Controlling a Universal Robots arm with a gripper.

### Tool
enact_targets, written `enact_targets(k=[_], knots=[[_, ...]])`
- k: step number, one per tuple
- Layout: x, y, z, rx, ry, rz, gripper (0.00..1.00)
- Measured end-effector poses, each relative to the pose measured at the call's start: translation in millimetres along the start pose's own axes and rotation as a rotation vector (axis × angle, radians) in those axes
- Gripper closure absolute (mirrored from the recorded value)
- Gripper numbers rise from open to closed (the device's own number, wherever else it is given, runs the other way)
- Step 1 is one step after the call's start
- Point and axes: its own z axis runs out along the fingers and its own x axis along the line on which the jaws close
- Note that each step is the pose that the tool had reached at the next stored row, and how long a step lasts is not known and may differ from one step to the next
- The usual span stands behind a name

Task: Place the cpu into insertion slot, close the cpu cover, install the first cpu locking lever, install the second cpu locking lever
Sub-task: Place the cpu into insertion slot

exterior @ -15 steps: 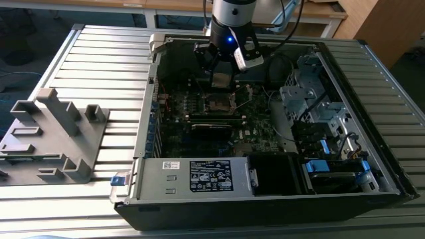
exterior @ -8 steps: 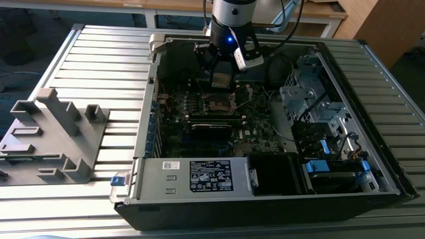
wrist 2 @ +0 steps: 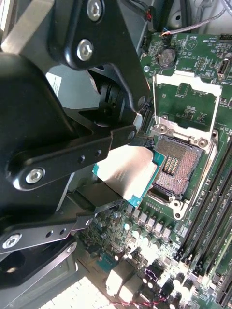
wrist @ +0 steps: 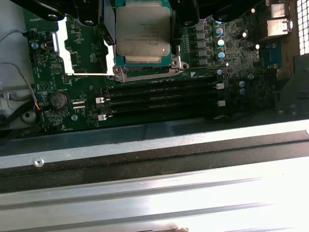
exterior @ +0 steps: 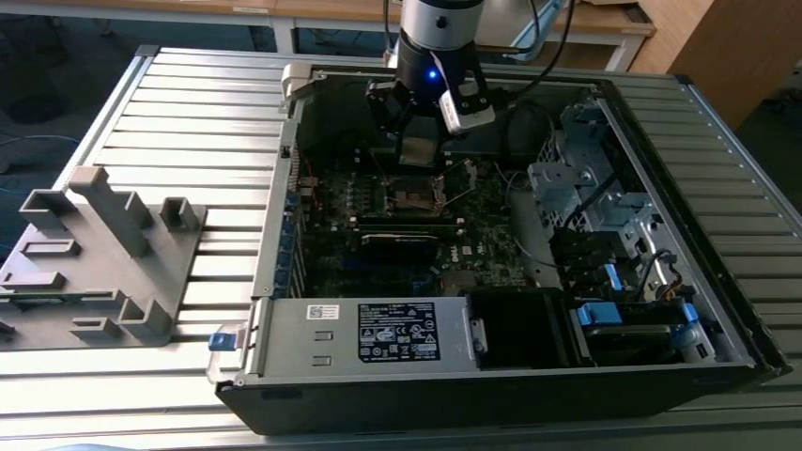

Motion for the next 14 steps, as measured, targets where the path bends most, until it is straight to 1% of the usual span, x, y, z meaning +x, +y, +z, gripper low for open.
enact_targets(k=[5, 14], knots=[[0.0, 0.0, 0.1, -0.0003, -0.0018, 0.020, 0.46], [0.0, 0.0, 0.1, -0.0003, -0.0026, 0.029, 0.46]])
